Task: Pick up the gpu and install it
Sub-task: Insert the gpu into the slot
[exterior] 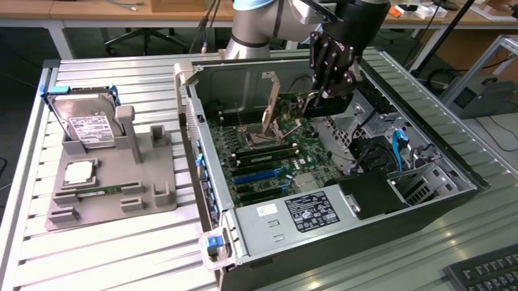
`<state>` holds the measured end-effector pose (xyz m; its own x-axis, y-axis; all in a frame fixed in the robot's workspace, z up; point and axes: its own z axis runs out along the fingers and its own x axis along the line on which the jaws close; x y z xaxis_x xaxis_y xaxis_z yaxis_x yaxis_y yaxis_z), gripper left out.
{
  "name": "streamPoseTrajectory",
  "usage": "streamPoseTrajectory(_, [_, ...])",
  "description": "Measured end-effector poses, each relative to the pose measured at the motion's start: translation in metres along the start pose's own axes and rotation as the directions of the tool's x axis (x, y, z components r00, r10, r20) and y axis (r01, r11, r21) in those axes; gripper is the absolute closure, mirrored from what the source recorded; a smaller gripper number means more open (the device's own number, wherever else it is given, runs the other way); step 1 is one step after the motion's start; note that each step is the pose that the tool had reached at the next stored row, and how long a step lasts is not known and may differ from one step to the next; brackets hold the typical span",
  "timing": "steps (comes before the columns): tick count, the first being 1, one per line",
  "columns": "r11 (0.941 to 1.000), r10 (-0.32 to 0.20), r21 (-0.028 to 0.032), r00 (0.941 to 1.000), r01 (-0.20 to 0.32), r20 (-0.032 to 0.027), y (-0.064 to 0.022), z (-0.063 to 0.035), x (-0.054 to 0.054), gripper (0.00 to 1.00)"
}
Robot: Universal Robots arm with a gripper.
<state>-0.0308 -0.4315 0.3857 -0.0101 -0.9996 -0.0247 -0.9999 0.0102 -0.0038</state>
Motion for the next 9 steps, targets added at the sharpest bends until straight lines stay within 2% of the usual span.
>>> streamPoseTrajectory(9, [1.0000, -0.001, 0.0000, 1.0000, 0.001, 0.0000, 0.0000, 0.0028, 0.0011, 0.73])
